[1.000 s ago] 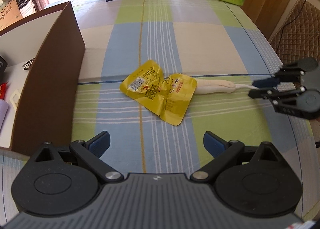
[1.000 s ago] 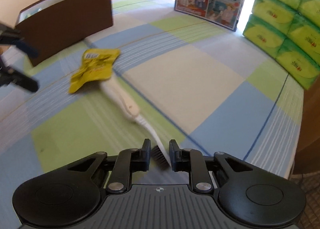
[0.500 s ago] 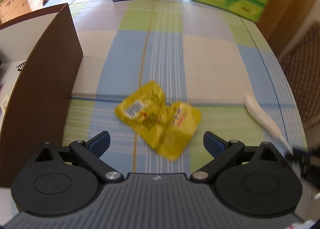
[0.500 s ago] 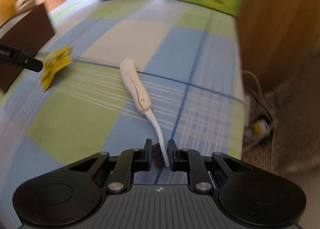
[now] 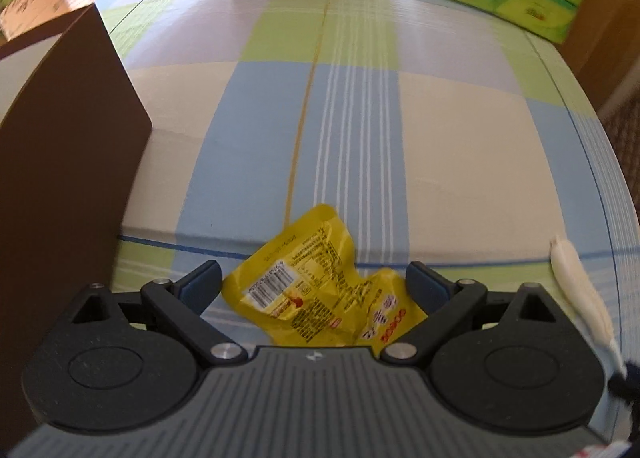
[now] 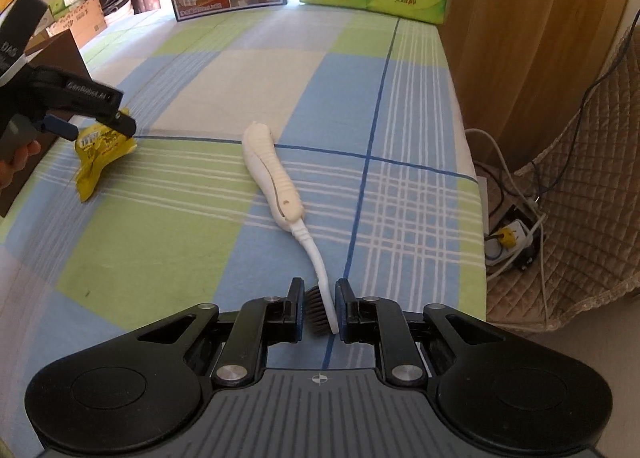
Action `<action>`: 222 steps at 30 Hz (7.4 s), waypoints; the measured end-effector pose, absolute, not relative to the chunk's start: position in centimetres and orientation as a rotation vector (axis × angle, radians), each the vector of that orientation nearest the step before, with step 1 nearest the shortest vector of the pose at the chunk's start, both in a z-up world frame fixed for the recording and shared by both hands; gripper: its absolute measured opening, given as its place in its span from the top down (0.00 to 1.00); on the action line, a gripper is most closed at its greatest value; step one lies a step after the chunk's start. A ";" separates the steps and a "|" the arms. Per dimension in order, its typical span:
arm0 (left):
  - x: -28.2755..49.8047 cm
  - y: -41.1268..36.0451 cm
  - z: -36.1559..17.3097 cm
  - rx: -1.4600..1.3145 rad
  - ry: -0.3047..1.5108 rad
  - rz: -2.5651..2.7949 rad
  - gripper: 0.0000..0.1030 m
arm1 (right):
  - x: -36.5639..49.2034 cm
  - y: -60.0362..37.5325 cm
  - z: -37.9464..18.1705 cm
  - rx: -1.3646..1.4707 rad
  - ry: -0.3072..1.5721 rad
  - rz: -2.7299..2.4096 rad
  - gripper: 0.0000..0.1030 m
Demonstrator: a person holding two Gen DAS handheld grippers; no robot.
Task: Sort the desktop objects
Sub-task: 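Lower the right tool onto the white brush handle and close it, then close the left tool on the yellow snack packet while the right tool holds the brush, then lift and carry the yellow packet and white brush over the brown box with both tools, then lower and open both tools to drop the packet and brush inside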
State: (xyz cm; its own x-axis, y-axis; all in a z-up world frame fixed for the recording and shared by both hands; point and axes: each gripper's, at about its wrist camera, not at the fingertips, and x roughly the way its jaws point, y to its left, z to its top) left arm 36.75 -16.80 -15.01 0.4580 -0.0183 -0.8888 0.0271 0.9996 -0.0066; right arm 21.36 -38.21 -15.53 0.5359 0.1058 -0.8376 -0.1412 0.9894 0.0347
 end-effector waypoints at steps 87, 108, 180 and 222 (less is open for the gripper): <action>20.8 -11.0 -11.0 -0.141 1.016 -0.293 0.93 | 23.3 -36.8 -16.2 -0.133 0.923 0.252 0.71; 18.4 -9.3 -9.9 -0.115 1.009 -0.291 0.96 | 17.8 -30.8 -16.2 -0.170 0.974 0.379 0.83; 27.1 19.1 -3.9 -0.201 0.864 -0.158 0.96 | 32.1 4.4 -5.3 -0.031 0.793 0.696 0.83; 30.4 22.5 -4.4 -0.169 0.908 -0.045 0.39 | 35.2 10.5 -10.3 -0.088 0.904 0.667 0.65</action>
State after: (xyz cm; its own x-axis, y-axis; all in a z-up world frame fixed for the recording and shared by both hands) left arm 30.42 22.53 -4.39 0.6151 -0.1107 -0.7806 -0.0323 0.9857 -0.1653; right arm 35.23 10.47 -10.33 0.4332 0.4987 -0.7508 -0.5698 0.7969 0.2006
